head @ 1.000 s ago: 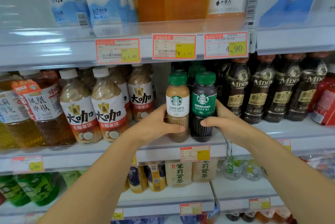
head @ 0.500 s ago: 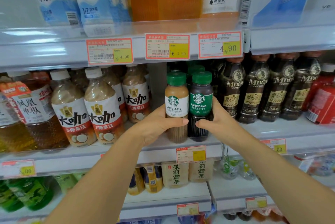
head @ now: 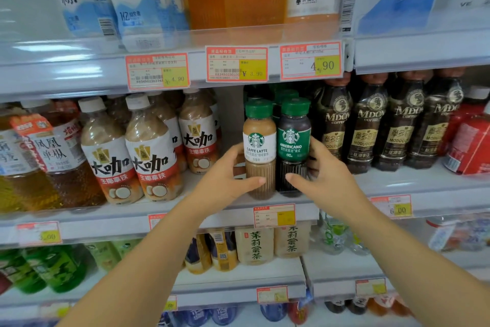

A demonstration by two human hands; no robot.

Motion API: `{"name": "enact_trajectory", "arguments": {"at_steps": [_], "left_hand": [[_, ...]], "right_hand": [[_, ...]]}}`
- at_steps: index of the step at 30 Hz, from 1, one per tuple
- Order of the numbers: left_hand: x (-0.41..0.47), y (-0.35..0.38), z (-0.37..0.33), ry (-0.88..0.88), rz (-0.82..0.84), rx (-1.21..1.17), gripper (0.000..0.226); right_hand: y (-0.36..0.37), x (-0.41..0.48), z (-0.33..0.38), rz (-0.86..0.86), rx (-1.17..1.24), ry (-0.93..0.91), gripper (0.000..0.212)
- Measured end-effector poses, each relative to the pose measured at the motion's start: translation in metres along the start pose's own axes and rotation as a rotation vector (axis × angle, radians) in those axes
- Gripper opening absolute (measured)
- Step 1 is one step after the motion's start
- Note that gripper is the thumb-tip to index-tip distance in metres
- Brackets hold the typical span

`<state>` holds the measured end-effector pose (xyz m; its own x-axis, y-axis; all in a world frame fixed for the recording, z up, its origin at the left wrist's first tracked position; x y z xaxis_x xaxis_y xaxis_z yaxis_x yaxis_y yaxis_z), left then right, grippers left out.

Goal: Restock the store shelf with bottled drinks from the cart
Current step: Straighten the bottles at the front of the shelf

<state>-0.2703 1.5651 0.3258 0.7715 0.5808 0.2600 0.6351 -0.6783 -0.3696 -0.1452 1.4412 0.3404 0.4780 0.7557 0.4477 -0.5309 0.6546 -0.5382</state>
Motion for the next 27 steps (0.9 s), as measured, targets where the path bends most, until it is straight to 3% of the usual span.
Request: {"name": "enact_trajectory", "arguments": {"at_steps": [9, 12, 14, 15, 17, 19, 24, 27], "left_hand": [[-0.017, 0.003, -0.013, 0.077, -0.156, 0.204, 0.074], [-0.048, -0.024, -0.027, 0.202, -0.417, 0.339, 0.058], [-0.079, -0.052, -0.036, 0.289, -0.635, 0.47, 0.043], [-0.094, -0.067, -0.037, 0.306, -0.733, 0.531, 0.039], [-0.117, -0.098, -0.032, 0.26, -0.882, 0.61, 0.04], [-0.125, -0.121, -0.021, 0.136, -0.91, 0.7, 0.052], [-0.114, -0.14, 0.0, -0.016, -0.723, 0.967, 0.078], [-0.11, -0.145, 0.0, 0.012, -0.716, 1.003, 0.089]], "right_hand": [[-0.006, -0.021, 0.002, -0.18, -0.003, 0.002, 0.07], [-0.017, -0.055, 0.054, -0.409, -0.063, -0.29, 0.045], [0.013, -0.068, 0.089, -0.289, -0.062, -0.489, 0.029], [0.034, -0.067, 0.099, -0.176, -0.049, -0.498, 0.026], [0.076, -0.054, 0.105, 0.04, -0.024, -0.368, 0.031], [0.108, -0.034, 0.099, 0.15, 0.024, -0.193, 0.048], [0.141, 0.04, 0.084, 0.077, 0.195, 0.138, 0.081], [0.156, 0.068, 0.078, 0.039, 0.285, 0.219, 0.076]]}}
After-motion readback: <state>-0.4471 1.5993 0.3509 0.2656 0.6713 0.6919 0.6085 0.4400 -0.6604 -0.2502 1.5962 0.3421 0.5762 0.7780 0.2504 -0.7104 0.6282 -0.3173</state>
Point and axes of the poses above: each hand's wrist, its own x-axis towards the middle knuckle, its own y-axis out of the palm, z = x × y, the point moved 9 cm from there along x, towards the middle knuckle, and after that the axes turned 5 degrees about -x, right-handed, at the moved point
